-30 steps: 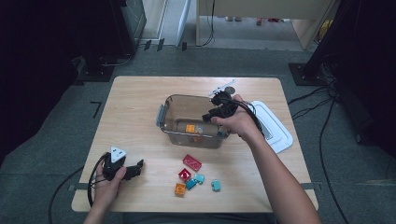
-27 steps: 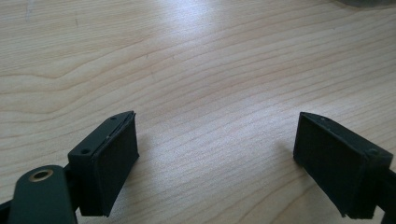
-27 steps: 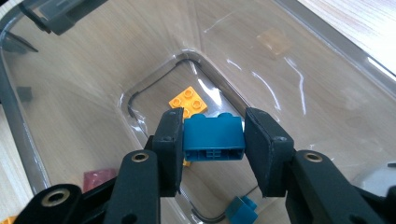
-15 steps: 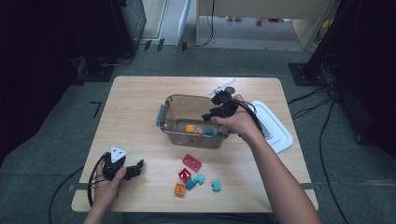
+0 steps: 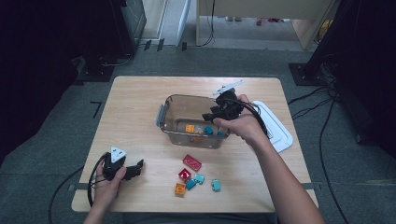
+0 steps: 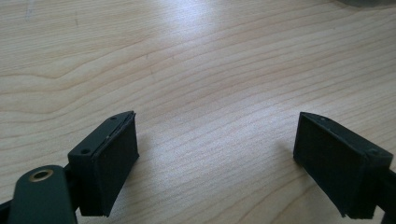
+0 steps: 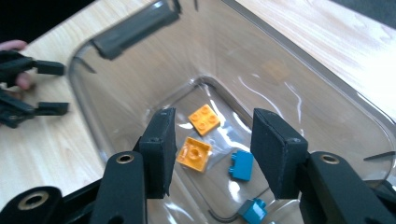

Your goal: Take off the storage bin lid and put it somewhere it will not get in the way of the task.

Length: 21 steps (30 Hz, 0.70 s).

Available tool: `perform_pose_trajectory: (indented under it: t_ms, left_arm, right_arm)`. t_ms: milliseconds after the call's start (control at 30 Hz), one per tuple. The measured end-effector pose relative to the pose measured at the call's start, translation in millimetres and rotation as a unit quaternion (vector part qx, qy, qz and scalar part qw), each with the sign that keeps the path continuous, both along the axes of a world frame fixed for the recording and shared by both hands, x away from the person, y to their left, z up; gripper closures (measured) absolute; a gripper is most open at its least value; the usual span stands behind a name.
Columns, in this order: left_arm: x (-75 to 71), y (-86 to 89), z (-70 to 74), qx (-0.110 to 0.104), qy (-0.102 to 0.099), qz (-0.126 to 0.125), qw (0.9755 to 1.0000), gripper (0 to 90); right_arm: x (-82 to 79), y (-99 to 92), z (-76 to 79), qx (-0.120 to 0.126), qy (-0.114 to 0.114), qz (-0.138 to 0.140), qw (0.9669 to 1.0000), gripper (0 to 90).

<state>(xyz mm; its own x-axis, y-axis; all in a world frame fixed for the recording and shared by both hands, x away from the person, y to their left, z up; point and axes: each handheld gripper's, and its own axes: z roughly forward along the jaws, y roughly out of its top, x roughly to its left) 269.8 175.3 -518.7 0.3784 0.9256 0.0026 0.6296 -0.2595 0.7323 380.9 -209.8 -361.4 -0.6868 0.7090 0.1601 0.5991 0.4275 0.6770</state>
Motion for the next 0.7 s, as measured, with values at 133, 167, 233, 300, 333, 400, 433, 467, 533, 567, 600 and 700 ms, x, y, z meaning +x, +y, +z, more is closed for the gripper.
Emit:
perform_pose_trajectory:
  t_ms: [133,167,233,300,333,400,433,467,533,567,600,700]
  left_arm:
    - [0.0,0.0,0.0,0.0,0.0,0.0,1.0,13.7]
    - [0.0,0.0,0.0,0.0,0.0,0.0,1.0,13.7]
    - [0.0,0.1,0.1,0.001,0.001,-0.001,1.0,13.7]
    - [0.0,0.2,0.1,0.001,0.001,-0.001,1.0,13.7]
    - [0.0,0.0,0.0,0.0,0.0,0.0,1.0,13.7]
    - [0.0,0.2,0.1,0.001,0.001,-0.001,1.0,13.7]
    - [0.0,0.1,0.1,0.001,0.0,-0.001,1.0,13.7]
    - [0.0,0.2,0.1,0.001,0.0,-0.001,1.0,13.7]
    - [0.0,0.2,0.1,0.001,0.0,-0.001,1.0,13.7]
    - [0.0,0.2,0.1,0.001,0.001,-0.001,1.0,13.7]
    - [0.0,0.0,0.0,0.0,0.0,0.0,1.0,13.7]
    - [0.0,0.3,0.2,0.002,0.001,-0.002,1.0,13.7]
  right_arm:
    - [-13.3,-1.5,6.8,0.012,-0.015,0.009,0.9998,51.2]
    - [-17.8,-1.8,8.3,0.014,-0.018,0.012,0.9997,51.2]
    - [-25.0,-2.2,9.8,0.018,-0.024,0.016,0.9994,51.2]
    - [-32.2,-2.2,10.3,0.018,-0.029,0.021,0.9992,51.3]
    - [-35.6,-2.3,10.4,0.018,-0.032,0.023,0.9991,51.3]
    - [-42.3,-2.2,10.6,0.019,-0.037,0.027,0.9987,51.2]
    - [-44.8,-2.2,10.7,0.02,-0.038,0.029,0.9986,51.2]
    - [-48.3,-2.3,11.0,0.021,-0.039,0.031,0.9986,51.3]
    - [-54.4,-2.4,10.9,0.024,-0.044,0.036,0.9981,51.2]
    - [-57.5,-2.4,10.7,0.024,-0.046,0.037,0.998,51.2]
    - [-60.4,-2.5,10.4,0.024,-0.047,0.038,0.9978,51.3]
    - [-69.5,-2.4,8.2,0.029,-0.051,0.043,0.9974,51.3]
